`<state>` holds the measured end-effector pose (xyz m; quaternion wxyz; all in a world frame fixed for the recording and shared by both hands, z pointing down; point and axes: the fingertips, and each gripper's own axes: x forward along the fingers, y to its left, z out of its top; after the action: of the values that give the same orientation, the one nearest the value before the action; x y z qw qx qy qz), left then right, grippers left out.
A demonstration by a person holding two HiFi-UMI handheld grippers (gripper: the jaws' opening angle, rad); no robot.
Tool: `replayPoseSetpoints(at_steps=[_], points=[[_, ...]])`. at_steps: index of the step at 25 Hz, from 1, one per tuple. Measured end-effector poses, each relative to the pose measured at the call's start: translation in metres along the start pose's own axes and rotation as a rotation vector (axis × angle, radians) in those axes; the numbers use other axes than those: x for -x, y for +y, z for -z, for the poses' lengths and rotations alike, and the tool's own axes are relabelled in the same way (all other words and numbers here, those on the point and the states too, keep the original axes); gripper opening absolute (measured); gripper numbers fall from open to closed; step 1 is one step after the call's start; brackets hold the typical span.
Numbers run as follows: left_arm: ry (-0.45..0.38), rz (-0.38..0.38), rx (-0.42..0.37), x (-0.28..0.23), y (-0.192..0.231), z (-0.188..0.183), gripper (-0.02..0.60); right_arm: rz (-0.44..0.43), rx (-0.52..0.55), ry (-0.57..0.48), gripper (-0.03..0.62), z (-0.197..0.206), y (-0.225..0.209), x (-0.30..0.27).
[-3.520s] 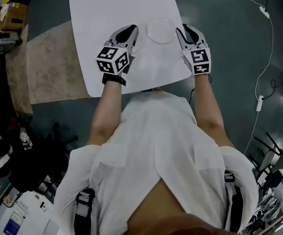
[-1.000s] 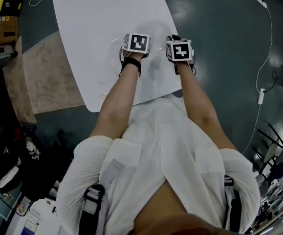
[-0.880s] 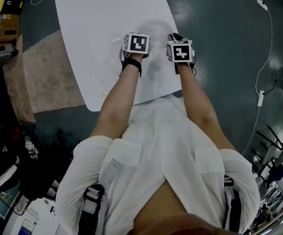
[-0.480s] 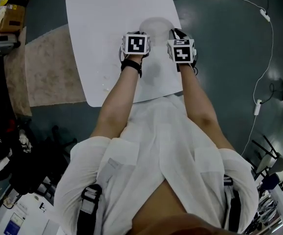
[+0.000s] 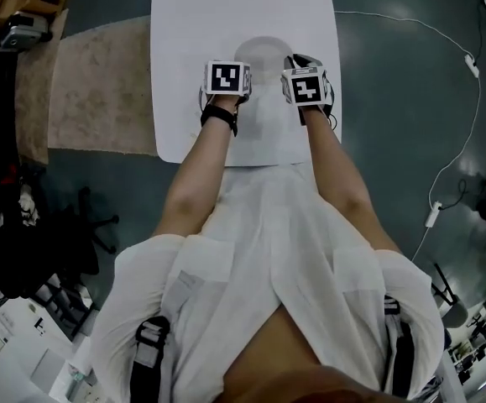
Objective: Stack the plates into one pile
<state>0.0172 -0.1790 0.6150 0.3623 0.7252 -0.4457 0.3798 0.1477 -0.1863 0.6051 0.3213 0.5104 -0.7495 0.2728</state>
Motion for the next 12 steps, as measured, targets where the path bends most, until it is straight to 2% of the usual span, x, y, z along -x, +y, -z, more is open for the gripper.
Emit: replayPoseSetpoints(at_steps=[6,12], points=[[0.045,-0.002,0.098,0.005,0.037,0.035,0.072,-0.068,0.039,0.068,0.071,0.010,0.042,-0.020],[0.078,0.018,0.135,-0.001,0.058,0.054,0.071,-0.077,0.046,0.108,0.072,0.018,0.063,-0.035]])
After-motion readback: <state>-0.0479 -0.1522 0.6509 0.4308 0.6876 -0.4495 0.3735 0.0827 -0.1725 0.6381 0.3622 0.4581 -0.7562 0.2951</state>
